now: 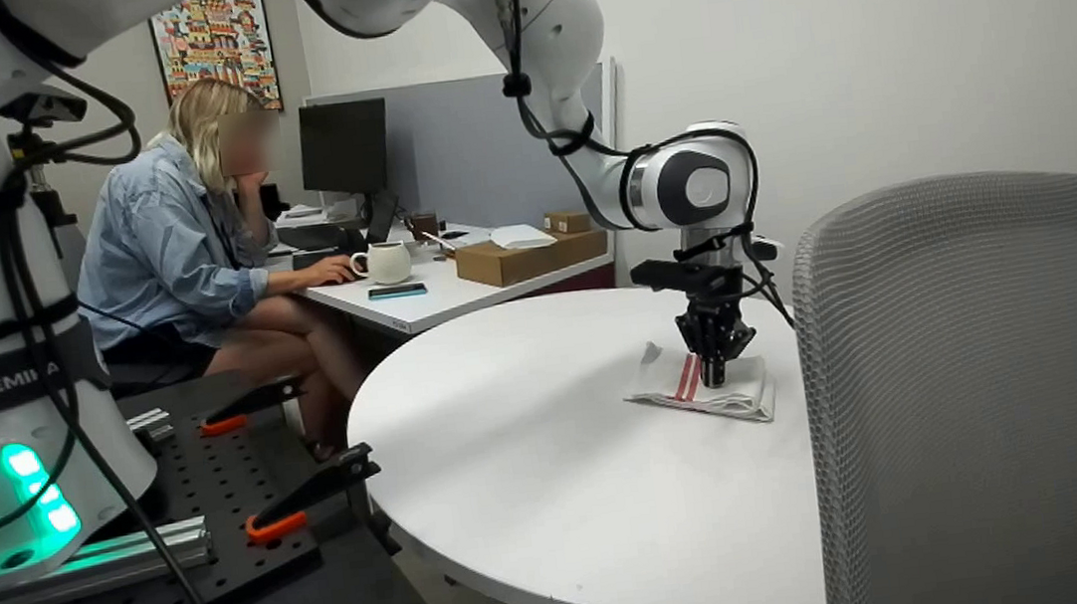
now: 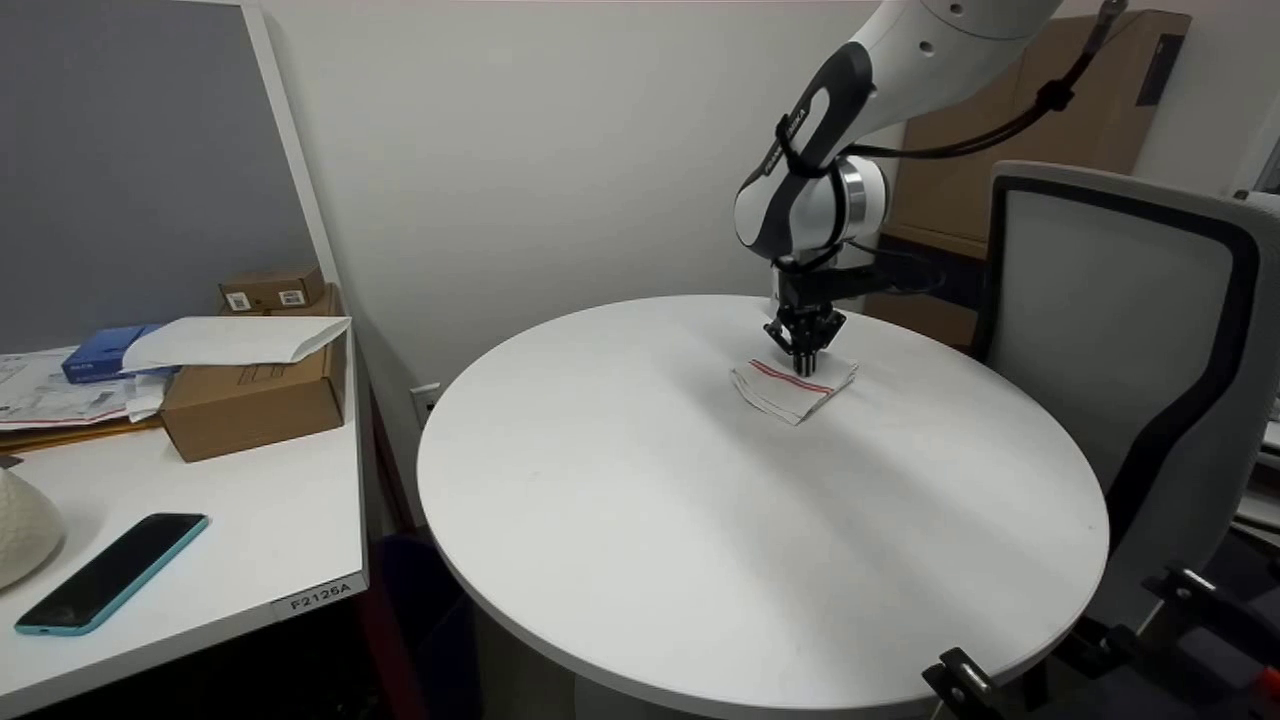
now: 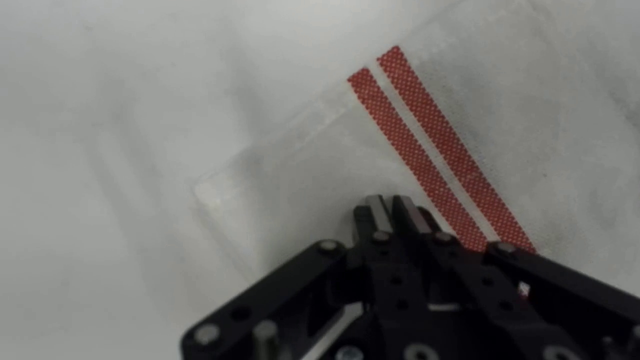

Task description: Use the white towel to wipe the table

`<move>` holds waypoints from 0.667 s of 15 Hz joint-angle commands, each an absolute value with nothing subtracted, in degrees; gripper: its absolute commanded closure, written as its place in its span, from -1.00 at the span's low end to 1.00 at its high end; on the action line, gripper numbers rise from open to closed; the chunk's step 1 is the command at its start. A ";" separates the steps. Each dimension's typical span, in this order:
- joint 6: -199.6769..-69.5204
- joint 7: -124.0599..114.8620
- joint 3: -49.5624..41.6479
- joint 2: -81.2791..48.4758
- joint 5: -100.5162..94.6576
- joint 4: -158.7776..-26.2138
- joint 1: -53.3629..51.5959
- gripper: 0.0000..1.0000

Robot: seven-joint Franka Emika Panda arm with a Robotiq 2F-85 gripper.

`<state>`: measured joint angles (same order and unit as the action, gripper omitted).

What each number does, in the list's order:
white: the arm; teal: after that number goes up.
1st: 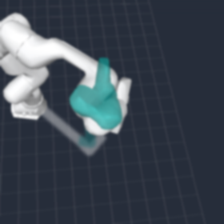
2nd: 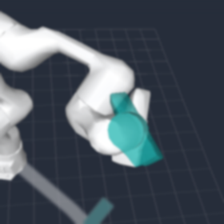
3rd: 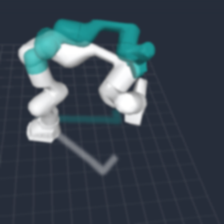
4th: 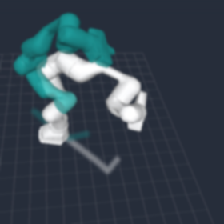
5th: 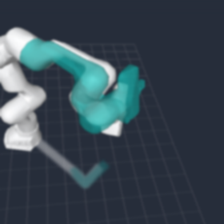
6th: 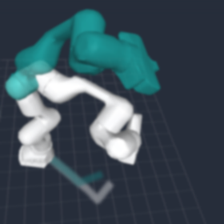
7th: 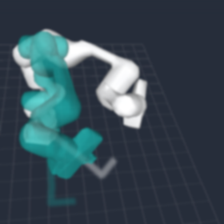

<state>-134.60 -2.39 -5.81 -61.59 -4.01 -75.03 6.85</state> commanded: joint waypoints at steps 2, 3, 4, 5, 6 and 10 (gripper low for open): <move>-137.09 -2.49 -7.35 -61.53 -5.11 -76.93 5.92 1.00; -137.41 -2.54 -7.49 -61.30 -5.23 -77.47 5.80 0.99; -137.66 -2.58 -7.59 -61.03 -5.36 -77.88 5.59 0.99; -137.92 -2.55 -7.62 -60.88 -5.45 -78.11 5.47 0.99; -138.23 -2.58 -7.46 -60.46 -5.38 -78.39 5.28 0.99; -139.86 -1.67 -6.68 -59.54 -5.31 -79.05 4.65 0.98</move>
